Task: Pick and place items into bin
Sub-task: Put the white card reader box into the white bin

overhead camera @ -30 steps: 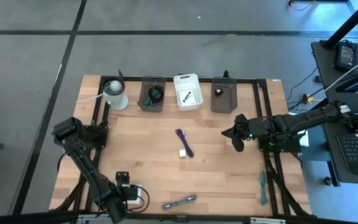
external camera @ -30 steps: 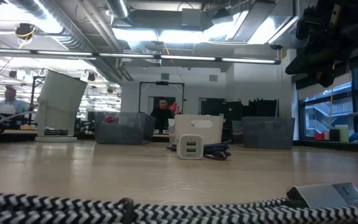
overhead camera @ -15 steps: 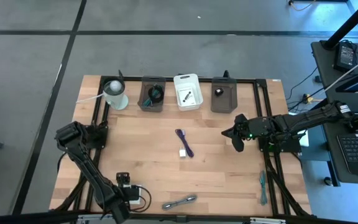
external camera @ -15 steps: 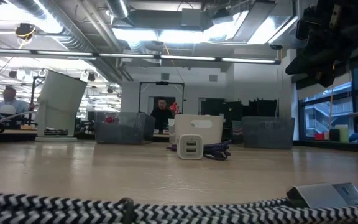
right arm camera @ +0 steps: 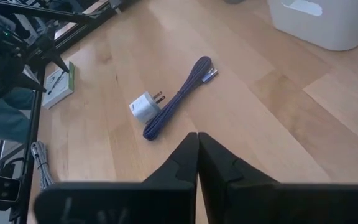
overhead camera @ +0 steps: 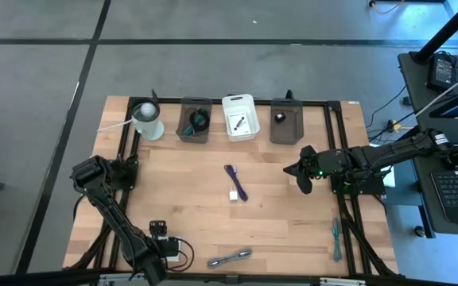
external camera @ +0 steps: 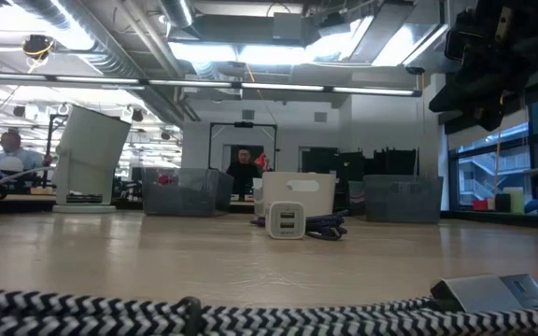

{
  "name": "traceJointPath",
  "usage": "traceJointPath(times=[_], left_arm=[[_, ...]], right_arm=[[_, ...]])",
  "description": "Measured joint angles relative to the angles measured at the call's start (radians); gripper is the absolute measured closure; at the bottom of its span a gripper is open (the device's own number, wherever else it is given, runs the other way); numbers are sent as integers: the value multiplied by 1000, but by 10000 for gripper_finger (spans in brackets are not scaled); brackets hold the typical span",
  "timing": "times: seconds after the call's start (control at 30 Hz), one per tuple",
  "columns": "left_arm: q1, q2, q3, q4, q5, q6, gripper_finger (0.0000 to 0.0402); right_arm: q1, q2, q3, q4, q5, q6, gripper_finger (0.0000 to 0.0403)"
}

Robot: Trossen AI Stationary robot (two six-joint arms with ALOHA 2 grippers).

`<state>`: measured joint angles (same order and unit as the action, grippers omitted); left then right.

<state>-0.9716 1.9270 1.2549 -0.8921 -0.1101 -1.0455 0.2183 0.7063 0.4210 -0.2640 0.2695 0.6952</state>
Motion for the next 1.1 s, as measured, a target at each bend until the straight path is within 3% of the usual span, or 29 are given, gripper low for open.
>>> traceJointPath(times=[0.43, 0.73, 1.1], left_arm=[[24, 1, -2, -9, -23, -44, 9], [180, 1, -2, -135, -105, -69, 9], [371, 0, 5, -137, -109, -13, 9]], right_arm=[[0, 0, 0, 0, 0, 0, 391], [0, 0, 0, 0, 0, -5, 391], [0, 0, 0, 3, 0, 0, 391]])
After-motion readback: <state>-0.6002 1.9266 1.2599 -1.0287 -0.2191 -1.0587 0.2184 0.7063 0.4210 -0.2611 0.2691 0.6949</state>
